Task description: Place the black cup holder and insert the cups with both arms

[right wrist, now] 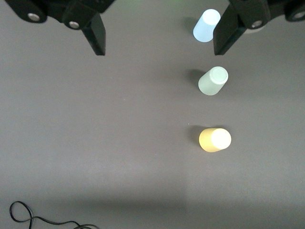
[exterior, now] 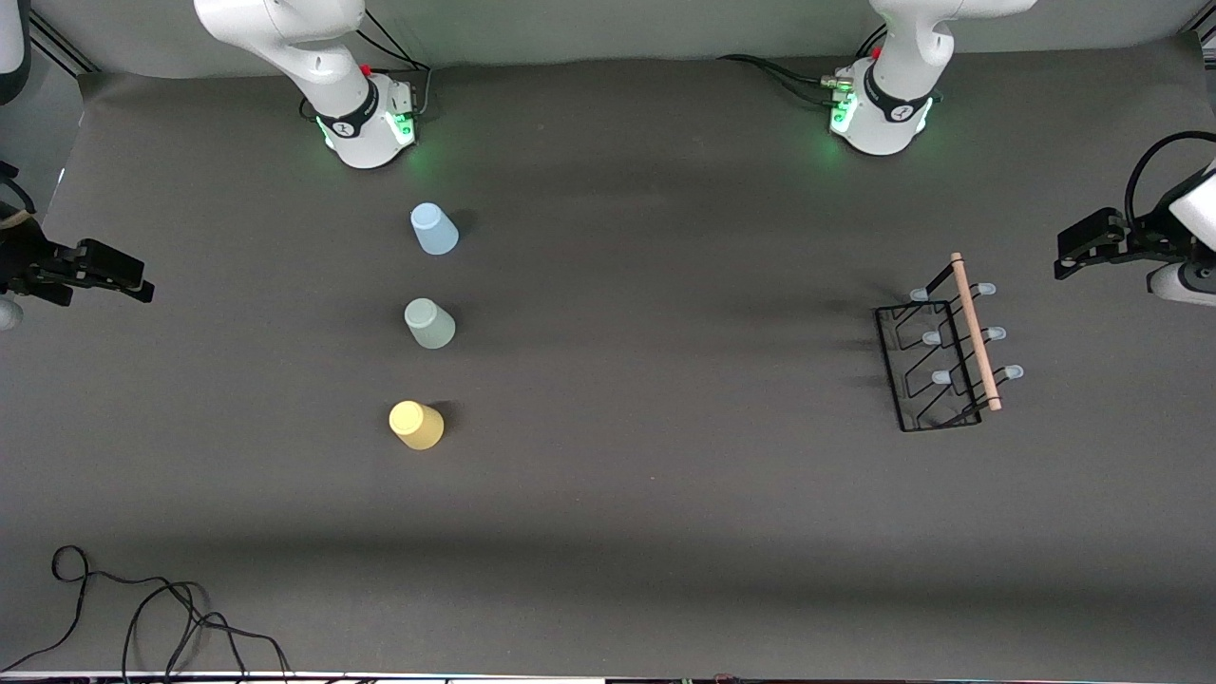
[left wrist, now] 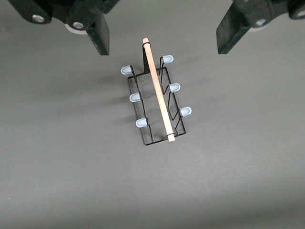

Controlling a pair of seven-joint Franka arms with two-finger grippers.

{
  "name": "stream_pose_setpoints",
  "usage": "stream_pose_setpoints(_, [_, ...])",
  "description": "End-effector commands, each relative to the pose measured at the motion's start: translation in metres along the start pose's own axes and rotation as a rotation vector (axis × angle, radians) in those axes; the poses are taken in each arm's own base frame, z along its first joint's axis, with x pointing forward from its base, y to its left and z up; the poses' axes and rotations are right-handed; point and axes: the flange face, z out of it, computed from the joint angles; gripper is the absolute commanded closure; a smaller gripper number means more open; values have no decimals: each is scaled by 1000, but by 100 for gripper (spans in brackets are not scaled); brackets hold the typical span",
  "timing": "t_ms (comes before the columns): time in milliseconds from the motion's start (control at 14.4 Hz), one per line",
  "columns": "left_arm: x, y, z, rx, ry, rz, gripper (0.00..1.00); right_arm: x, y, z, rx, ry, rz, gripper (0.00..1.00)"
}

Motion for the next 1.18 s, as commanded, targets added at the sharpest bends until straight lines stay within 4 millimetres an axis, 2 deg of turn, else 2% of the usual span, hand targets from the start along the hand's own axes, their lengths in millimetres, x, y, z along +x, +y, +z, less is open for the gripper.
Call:
stream_pose_setpoints(0, [2,-7,3,-2,-7,-30,0,2,2,-5,-5,3,16,0])
stream_pose_setpoints(348, [4,-9,7,2,-10,-31,0,2,3,-6,-5,0,16,0])
stream_pose_setpoints(417, [10,-11,15,6,1,-31,0,2,3,-5,-5,-1,21,0])
stream_pose_setpoints(695, [13,-13,86,6,-16,-37,0,0,1,-3,-4,-17,25,0])
stream_pose_setpoints(904, [2,-22,139,16,-45,-61,0,0,2,-2,-4,-18,19,0])
stream_pose_setpoints(974, [-4,-28,152,41,-57,-61,3,0,1,-1,-4,-21,21,0])
stream_pose_setpoints(1113, [-19,-27,181,38,-77,-63,11,0,1,-1,-4,-20,22,0])
